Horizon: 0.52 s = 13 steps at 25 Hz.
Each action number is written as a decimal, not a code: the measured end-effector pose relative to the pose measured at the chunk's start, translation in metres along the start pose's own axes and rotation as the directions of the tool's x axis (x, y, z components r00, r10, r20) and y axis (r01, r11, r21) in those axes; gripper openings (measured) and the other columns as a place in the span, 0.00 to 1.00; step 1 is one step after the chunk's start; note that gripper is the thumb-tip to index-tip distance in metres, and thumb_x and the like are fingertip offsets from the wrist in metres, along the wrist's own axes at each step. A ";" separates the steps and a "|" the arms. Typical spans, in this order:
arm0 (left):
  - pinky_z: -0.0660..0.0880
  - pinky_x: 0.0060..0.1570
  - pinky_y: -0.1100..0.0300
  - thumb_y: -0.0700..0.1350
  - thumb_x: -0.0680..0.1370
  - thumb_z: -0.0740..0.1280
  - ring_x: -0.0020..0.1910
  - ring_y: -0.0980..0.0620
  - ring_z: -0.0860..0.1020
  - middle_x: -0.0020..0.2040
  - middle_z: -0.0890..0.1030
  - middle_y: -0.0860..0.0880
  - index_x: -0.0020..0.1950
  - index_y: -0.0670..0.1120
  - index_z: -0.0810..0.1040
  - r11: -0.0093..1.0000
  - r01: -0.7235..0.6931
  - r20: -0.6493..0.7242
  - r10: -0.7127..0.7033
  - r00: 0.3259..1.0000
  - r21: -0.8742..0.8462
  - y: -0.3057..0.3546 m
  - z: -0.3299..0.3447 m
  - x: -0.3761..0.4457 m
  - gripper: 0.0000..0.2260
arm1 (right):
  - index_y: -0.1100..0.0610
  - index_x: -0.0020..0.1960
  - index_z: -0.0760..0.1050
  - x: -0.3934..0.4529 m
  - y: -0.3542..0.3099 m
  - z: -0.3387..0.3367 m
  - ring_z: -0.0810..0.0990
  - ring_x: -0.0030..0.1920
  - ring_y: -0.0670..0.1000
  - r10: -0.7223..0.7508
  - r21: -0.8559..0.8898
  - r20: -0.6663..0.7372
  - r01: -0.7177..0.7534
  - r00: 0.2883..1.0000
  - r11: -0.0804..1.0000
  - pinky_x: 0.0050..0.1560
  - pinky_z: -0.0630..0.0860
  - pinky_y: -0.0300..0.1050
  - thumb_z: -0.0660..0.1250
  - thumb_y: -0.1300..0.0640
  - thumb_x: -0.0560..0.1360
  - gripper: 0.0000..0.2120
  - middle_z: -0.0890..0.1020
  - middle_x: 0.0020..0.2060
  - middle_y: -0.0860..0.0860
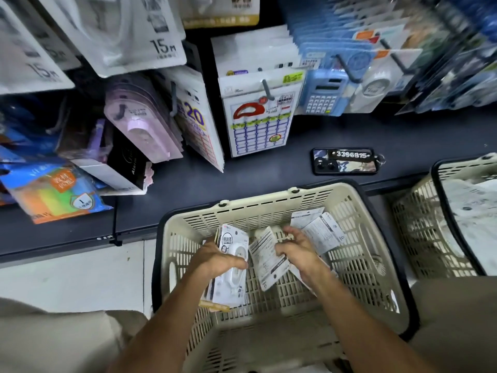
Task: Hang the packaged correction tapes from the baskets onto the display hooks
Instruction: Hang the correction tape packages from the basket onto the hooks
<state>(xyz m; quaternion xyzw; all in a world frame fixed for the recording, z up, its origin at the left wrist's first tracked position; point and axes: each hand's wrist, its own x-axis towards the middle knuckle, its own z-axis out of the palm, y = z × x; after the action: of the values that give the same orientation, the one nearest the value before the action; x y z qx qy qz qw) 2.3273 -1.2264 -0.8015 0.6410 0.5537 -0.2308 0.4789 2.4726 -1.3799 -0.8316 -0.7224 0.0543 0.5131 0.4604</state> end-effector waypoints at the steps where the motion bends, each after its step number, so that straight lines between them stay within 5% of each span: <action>1: 0.77 0.65 0.47 0.56 0.60 0.84 0.65 0.43 0.79 0.67 0.80 0.46 0.69 0.46 0.75 1.000 -0.027 0.020 0.027 0.999 -0.007 0.005 -0.002 -0.006 0.42 | 0.52 0.65 0.75 -0.013 -0.015 -0.009 0.82 0.51 0.54 -0.015 0.000 0.017 0.015 1.000 1.000 0.53 0.80 0.51 0.67 0.72 0.67 0.29 0.83 0.52 0.55; 3: 0.79 0.62 0.50 0.55 0.60 0.84 0.60 0.46 0.81 0.62 0.83 0.47 0.63 0.48 0.79 0.995 -0.089 0.039 0.091 0.995 -0.050 0.016 -0.008 -0.021 0.34 | 0.45 0.62 0.79 -0.045 -0.050 -0.024 0.80 0.56 0.55 -0.089 -0.134 0.092 0.101 0.992 0.986 0.59 0.79 0.55 0.67 0.66 0.62 0.31 0.82 0.55 0.55; 6: 0.79 0.48 0.59 0.57 0.55 0.84 0.48 0.56 0.81 0.49 0.84 0.54 0.49 0.51 0.81 0.967 -0.177 0.033 0.186 0.982 -0.186 0.033 -0.017 -0.054 0.27 | 0.40 0.60 0.81 -0.090 -0.096 -0.037 0.81 0.43 0.50 -0.211 -0.300 0.225 0.274 0.951 0.914 0.49 0.79 0.50 0.67 0.65 0.63 0.30 0.87 0.41 0.52; 8: 0.82 0.53 0.54 0.57 0.52 0.83 0.49 0.52 0.85 0.48 0.88 0.52 0.51 0.49 0.85 0.934 -0.225 0.034 0.244 0.969 -0.277 0.043 -0.026 -0.083 0.29 | 0.42 0.54 0.85 -0.120 -0.123 -0.040 0.80 0.37 0.44 -0.306 -0.350 0.273 0.390 0.912 0.852 0.42 0.80 0.42 0.66 0.65 0.70 0.22 0.85 0.35 0.43; 10: 0.81 0.60 0.46 0.54 0.52 0.84 0.53 0.46 0.86 0.52 0.88 0.48 0.56 0.47 0.85 0.888 -0.301 0.023 0.329 0.944 -0.347 0.054 -0.041 -0.112 0.34 | 0.48 0.48 0.87 -0.150 -0.149 -0.041 0.83 0.43 0.46 -0.367 -0.338 0.305 0.460 0.879 0.821 0.47 0.83 0.44 0.62 0.67 0.73 0.20 0.86 0.41 0.45; 13: 0.83 0.49 0.52 0.50 0.51 0.84 0.49 0.43 0.87 0.50 0.88 0.43 0.54 0.44 0.86 0.802 -0.402 -0.012 0.443 0.896 -0.441 0.077 -0.071 -0.149 0.32 | 0.52 0.54 0.85 -0.195 -0.183 -0.044 0.84 0.45 0.46 -0.490 -0.258 0.443 0.630 0.751 0.733 0.50 0.83 0.46 0.57 0.76 0.72 0.27 0.80 0.58 0.47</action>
<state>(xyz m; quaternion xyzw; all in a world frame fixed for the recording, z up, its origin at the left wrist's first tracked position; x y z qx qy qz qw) 2.3402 -1.2323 -0.6204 0.6144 0.4113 -0.0187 0.6730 2.5122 -1.3844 -0.5635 -0.6792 -0.3547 0.4655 0.4430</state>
